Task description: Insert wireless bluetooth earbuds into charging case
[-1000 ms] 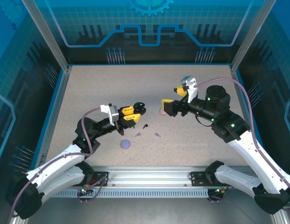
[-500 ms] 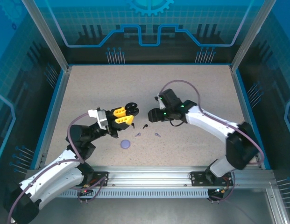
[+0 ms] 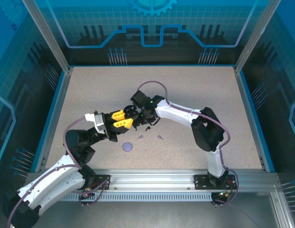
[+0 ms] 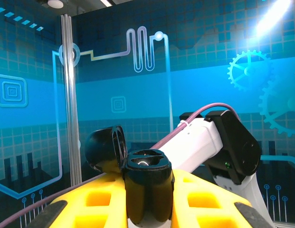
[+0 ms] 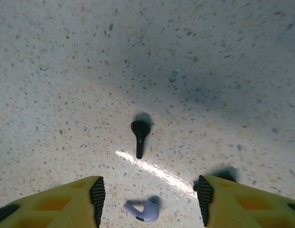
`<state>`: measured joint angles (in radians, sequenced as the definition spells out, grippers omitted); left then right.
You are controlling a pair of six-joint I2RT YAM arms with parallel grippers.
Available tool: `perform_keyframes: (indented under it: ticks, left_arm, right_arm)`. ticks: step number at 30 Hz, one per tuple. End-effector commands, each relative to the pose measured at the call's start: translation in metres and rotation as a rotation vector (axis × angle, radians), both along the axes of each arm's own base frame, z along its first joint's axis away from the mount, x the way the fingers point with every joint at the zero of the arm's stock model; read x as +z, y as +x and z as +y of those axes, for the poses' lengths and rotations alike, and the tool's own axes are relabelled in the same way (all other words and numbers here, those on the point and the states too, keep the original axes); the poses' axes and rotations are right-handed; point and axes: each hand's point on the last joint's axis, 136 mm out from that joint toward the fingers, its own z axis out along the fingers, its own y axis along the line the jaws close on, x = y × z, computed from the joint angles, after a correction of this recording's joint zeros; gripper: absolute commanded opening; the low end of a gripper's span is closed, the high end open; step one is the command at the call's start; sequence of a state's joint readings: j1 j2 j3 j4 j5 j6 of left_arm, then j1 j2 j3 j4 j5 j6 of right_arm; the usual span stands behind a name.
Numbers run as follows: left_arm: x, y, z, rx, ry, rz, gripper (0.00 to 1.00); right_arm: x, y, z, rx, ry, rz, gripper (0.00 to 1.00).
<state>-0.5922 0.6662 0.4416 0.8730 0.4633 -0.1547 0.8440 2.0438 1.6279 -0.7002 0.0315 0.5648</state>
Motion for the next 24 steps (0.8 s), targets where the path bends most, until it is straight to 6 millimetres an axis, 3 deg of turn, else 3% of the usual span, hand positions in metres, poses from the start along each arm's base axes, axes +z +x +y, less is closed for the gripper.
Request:
perform_keyframes:
  ticks: [1, 12, 17, 18, 24]
  left_arm:
    - [0.012, -0.004, 0.004, 0.005, -0.034, -0.024, 0.05]
    - [0.01, -0.004, 0.004, 0.005, -0.031, -0.02, 0.05]
    - [0.011, -0.004, 0.004, 0.008, -0.03, -0.022, 0.05]
    - [0.011, -0.004, 0.004, 0.008, -0.031, -0.023, 0.05]
    - [0.01, -0.004, 0.004, 0.008, -0.03, -0.019, 0.05]
  right_arm:
    - [-0.013, -0.011, 0.003, 0.007, -0.088, 0.044, 0.55]
    - [-0.04, -0.003, 0.024, 0.03, -0.162, 0.05, 0.49]
    - [-0.042, 0.0, 0.029, 0.038, -0.18, 0.043, 0.47]
    - [-0.054, 0.0, 0.028, 0.04, -0.2, 0.058, 0.46]
    - [-0.063, 0.001, 0.028, 0.047, -0.233, 0.058, 0.44]
